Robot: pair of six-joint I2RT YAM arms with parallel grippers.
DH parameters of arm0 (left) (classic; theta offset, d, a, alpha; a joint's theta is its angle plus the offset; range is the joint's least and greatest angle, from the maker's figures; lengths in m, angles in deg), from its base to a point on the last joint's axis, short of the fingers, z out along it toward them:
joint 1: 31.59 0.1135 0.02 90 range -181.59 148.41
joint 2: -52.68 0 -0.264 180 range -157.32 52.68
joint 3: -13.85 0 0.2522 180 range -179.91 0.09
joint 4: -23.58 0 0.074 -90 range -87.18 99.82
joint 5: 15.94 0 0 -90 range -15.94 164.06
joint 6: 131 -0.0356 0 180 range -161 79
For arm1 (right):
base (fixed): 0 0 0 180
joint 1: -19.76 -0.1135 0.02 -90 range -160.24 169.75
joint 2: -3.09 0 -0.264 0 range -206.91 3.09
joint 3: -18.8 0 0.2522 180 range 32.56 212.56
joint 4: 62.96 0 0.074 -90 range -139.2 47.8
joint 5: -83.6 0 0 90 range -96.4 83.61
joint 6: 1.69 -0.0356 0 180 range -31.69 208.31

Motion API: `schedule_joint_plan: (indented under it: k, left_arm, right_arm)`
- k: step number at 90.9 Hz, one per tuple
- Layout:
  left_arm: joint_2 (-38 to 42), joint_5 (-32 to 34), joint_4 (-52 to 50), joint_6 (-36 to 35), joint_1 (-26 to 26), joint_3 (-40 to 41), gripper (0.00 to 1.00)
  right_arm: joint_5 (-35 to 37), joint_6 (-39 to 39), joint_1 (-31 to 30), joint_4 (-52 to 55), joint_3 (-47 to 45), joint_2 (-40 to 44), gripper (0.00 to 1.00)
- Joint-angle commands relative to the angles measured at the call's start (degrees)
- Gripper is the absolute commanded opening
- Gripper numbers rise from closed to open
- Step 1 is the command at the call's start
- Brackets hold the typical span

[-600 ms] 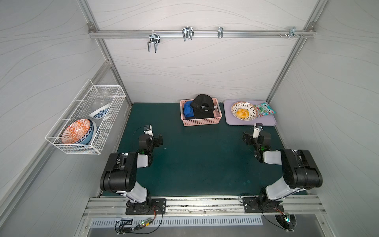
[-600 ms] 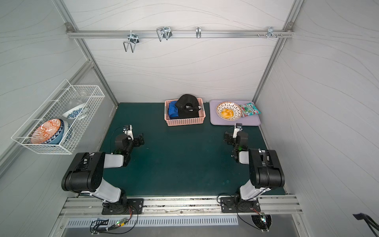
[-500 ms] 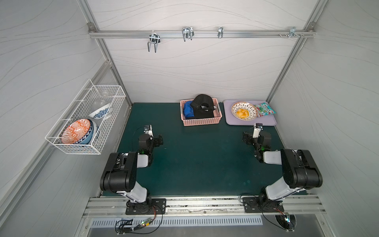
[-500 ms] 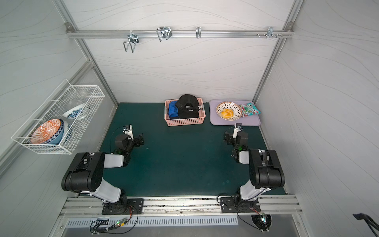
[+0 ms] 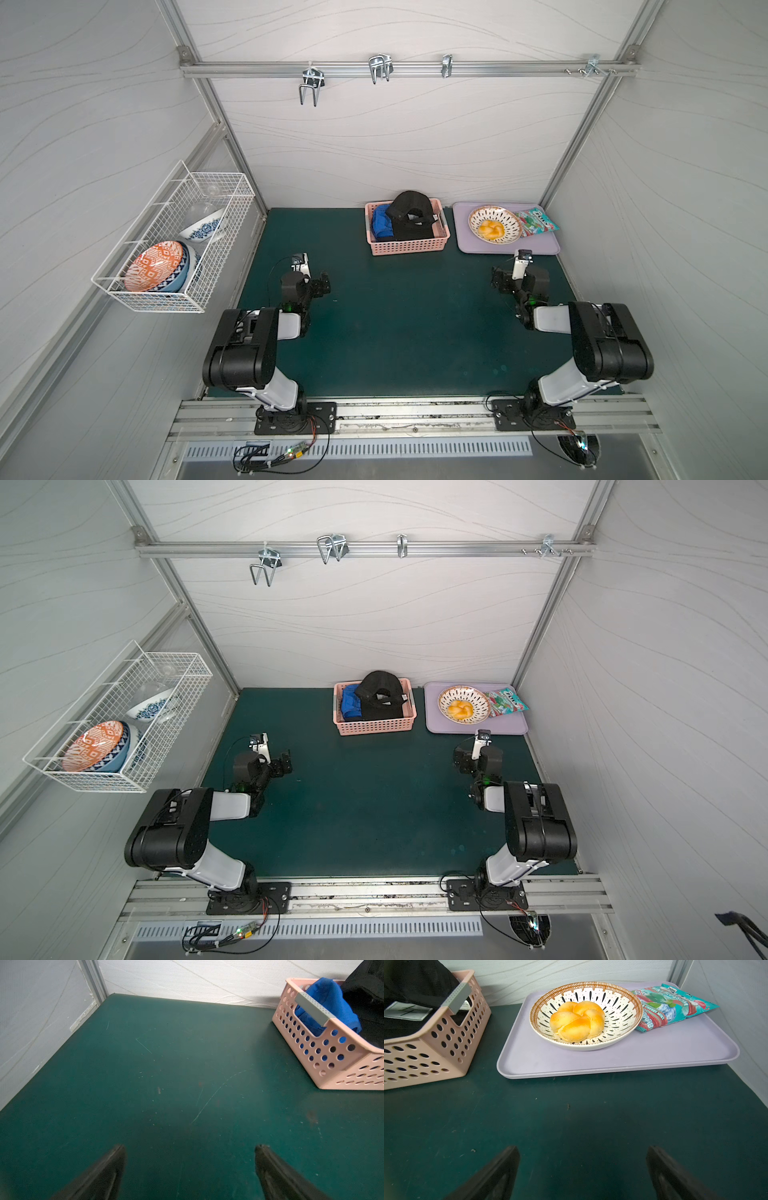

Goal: Turn the baseball cap inside out
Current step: Pick up the baseball cap from the basket.

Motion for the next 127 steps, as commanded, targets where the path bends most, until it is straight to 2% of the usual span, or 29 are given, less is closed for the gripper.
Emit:
schedule_joint_plan:
  k: [1,13,19,25,32,38,51,64,75,88,127]
  left_arm:
    - [2.9,0.7,-0.4,0.4,-0.3,-0.9,1.0]
    - [11.7,-1.4,-15.6,-0.2,-0.3,-5.8,1.0]
    - [16.7,-1.7,-20.9,2.6,-0.3,-7.8,1.0]
    - [21.0,-3.0,-30.6,6.3,-0.3,-10.5,1.0]
    - [24.7,-7.6,-38.5,9.9,-0.3,-14.2,0.97]
    - [26.7,-12.5,-42.8,13.2,-0.5,-16.1,0.95]
    - [28.7,-20.7,-47.3,17.9,-2.9,-19.0,0.95]
    - [29.2,-23.2,-48.7,21.0,-6.5,-20.0,0.95]
    - [29.5,-23.1,-49.4,20.5,-9.3,-20.0,0.95]
    - [29.4,-22.1,-51.4,19.8,-11.0,-19.8,0.95]
    - [27.0,-20.2,-51.9,20.3,-12.0,-19.5,0.95]
  right_arm:
    - [1.7,-1.3,0.1,2.3,0.4,3.4,0.99]
    - [5.1,-4.7,0.4,23.1,8.6,13.8,0.99]
    - [3.2,-9.1,0.7,31.1,13.3,17.9,0.99]
    - [0.1,-14.1,0.6,41.4,19.2,20.1,0.99]
    - [-4.8,-20.4,0.2,51.6,26.4,19.4,0.99]
    - [-8.1,-22.6,-2.4,57.7,31.9,17.5,0.99]
    - [-6.6,-25.4,-12.8,67.7,45.4,9.1,0.99]
    - [-4.7,-26.8,-20.1,68.4,55.4,-2.1,0.99]
    - [-4.2,-26.2,-23.1,69.5,64.9,-12.1,0.99]
    - [-7.3,-29.3,-23.8,68.5,73.6,-22.8,0.99]
    - [-10.1,-39.2,-23.6,65.4,95.1,-45.6,0.99]
